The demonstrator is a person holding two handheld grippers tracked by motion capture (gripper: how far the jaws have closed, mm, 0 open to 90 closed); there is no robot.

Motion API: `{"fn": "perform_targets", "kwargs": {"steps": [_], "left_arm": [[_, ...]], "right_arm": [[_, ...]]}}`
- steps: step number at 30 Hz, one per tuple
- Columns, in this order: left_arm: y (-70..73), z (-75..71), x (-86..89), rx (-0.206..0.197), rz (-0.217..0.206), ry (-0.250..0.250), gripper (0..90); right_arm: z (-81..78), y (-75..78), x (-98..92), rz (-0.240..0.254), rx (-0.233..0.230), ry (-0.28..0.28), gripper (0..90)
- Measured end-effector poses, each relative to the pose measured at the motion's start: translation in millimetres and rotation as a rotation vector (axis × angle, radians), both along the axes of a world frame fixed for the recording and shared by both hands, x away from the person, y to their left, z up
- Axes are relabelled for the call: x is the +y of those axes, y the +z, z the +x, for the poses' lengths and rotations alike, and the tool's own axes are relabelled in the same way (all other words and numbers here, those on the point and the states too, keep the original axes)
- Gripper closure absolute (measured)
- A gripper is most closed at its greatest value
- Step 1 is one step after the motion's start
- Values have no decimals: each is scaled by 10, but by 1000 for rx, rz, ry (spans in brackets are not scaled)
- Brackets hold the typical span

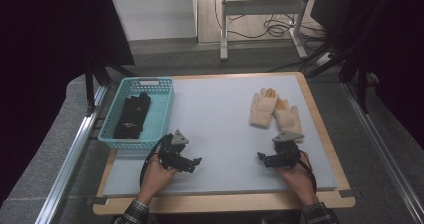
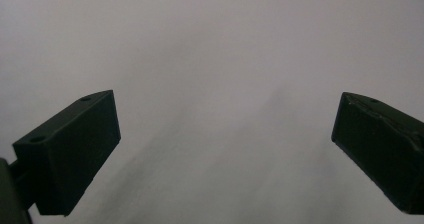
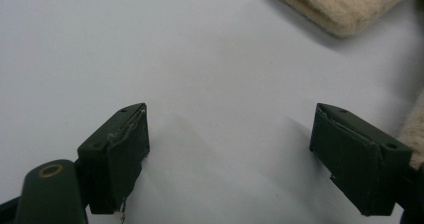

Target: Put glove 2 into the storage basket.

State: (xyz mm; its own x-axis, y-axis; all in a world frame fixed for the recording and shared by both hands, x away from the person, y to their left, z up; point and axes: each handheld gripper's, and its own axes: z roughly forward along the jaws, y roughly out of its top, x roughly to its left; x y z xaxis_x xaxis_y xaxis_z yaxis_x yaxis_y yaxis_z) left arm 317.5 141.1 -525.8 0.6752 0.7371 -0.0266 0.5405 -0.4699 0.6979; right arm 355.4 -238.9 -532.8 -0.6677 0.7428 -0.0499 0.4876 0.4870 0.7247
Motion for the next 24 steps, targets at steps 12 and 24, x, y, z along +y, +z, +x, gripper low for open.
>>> {"fn": "perform_targets", "kwargs": {"steps": [12, 24], "left_arm": [[-235, -47, 23, 20, -2, 35, 0], [-243, -50, 30, 17, -7, 39, 1]], "right_arm": [[0, -3, 12, -15, -3, -12, 94], [-15, 6, 12, -15, -15, -18, 121]]}}
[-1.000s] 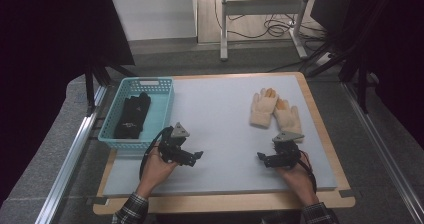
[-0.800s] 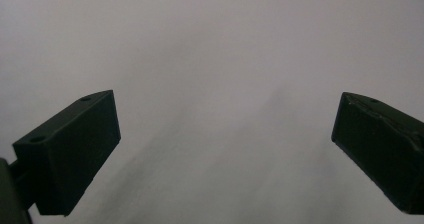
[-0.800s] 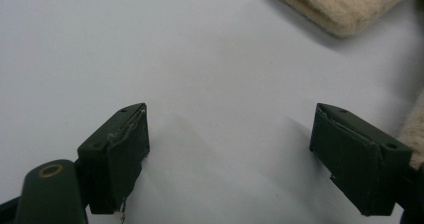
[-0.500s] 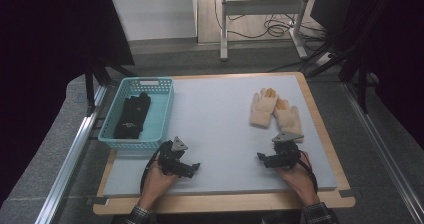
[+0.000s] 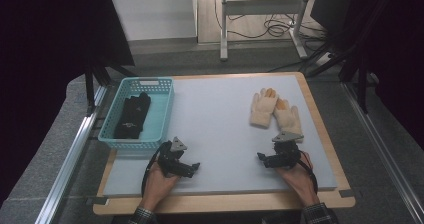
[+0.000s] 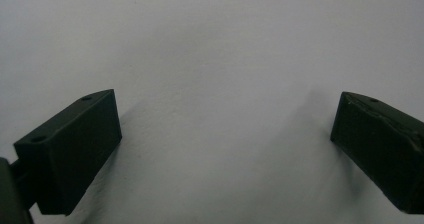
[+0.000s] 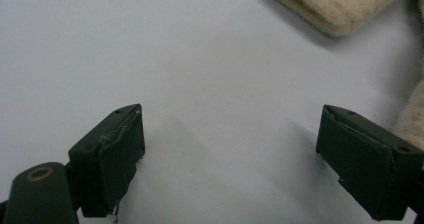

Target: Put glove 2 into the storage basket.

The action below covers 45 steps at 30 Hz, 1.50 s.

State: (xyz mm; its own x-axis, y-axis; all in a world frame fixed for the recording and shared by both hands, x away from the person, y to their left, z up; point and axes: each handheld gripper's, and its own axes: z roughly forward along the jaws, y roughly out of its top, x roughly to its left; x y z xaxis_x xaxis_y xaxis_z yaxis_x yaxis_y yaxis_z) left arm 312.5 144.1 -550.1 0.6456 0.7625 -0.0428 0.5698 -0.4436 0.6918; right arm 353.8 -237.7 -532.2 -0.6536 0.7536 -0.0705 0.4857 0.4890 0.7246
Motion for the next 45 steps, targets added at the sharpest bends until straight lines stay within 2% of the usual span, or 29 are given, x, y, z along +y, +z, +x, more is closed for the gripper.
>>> {"fn": "perform_targets", "kwargs": {"steps": [6, 9, 13, 18, 23, 30, 34, 38, 45], "left_arm": [[-1, -2, 0, -2, -1, 2, 3], [-1, -3, 0, -3, -1, 2, 3], [-1, -3, 0, -3, -1, 3, 4], [-1, -4, 0, -3, -1, 3, 5], [-1, -4, 0, -3, -2, 4, 6], [-1, -4, 0, -5, -1, 5, 7], [-1, -3, 1, -4, -1, 5, 8], [-1, -3, 1, -4, -1, 5, 8], [-1, -2, 2, -4, -1, 4, 9]], "right_arm": [[12, 32, -1, 26, 9, 10, 155], [56, 101, 1, 29, 1, 20, 179], [169, 184, -27, 53, 8, 25, 201], [322, 243, -53, 61, 3, 15, 239], [531, 354, -68, 72, -8, -1, 300], [870, 483, -47, 53, -33, -21, 402], [1062, 501, -34, 35, -35, -31, 438], [1254, 475, -12, 15, -35, -47, 433], [1534, 418, 70, 1, -52, -69, 329]]}}
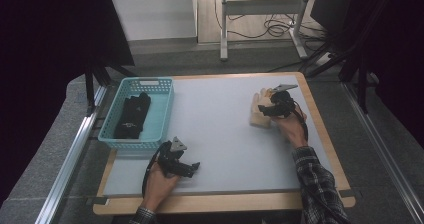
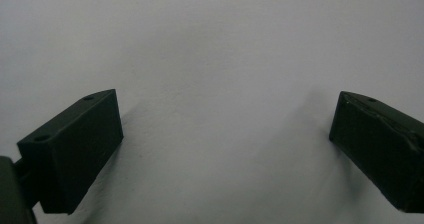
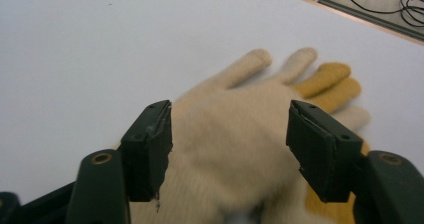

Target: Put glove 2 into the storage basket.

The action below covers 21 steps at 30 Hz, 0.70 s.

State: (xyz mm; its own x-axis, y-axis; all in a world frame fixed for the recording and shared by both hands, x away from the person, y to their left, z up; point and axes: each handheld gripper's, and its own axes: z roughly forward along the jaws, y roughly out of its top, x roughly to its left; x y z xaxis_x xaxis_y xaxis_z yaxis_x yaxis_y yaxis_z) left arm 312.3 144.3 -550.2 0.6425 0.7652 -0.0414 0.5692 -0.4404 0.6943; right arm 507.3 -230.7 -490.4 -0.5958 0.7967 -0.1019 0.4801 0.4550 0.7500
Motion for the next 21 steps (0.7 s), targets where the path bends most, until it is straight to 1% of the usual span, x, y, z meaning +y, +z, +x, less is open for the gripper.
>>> {"fn": "perform_targets", "kwargs": {"steps": [2, 7, 9, 10, 12, 16, 21], "left_arm": [[0, 0, 0, 0, -1, 1, 8], [0, 0, 0, 0, -1, 0, 9], [0, 0, 0, 0, 0, 0, 8], [0, 0, 0, 0, -1, 1, 8], [0, 0, 0, 0, 0, 0, 9], [-1, 0, -1, 0, -1, 1, 9], [0, 0, 0, 0, 0, 0, 9]], "right_arm": [[79, -45, 37, -14, 2, -5, 311], [215, -171, 79, -76, 17, -13, 304], [233, -193, 98, -115, 21, -8, 357], [238, -213, 129, -143, 32, 0, 416], [237, -226, 162, -169, 34, 2, 470], [254, -216, 151, -144, 69, -21, 563], [255, -192, 95, -96, 98, -30, 592]]}}
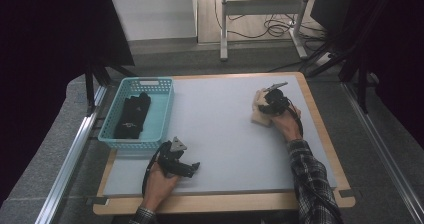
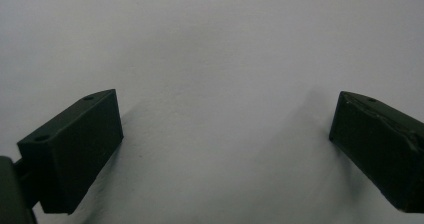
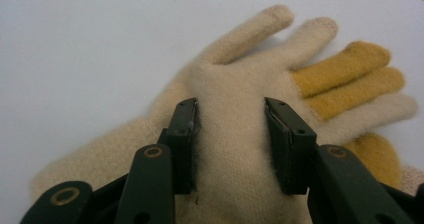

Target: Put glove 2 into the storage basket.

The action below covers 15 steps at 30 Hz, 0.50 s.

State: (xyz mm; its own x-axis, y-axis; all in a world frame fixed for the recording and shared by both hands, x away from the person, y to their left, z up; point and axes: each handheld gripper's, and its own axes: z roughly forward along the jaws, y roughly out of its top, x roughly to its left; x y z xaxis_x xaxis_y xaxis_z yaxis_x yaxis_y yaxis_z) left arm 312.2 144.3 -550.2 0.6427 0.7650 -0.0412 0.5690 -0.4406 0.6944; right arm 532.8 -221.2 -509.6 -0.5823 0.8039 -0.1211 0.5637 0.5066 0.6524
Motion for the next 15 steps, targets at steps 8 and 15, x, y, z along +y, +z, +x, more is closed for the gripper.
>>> {"fn": "perform_targets", "kwargs": {"steps": [8, 15], "left_arm": [[1, 0, 2, 0, 4, -2, 9], [2, 0, 2, 0, 4, -2, 9]], "right_arm": [[-113, 153, -46, 109, -35, 20, 828], [-238, 285, -28, 112, -46, 41, 845]]}}
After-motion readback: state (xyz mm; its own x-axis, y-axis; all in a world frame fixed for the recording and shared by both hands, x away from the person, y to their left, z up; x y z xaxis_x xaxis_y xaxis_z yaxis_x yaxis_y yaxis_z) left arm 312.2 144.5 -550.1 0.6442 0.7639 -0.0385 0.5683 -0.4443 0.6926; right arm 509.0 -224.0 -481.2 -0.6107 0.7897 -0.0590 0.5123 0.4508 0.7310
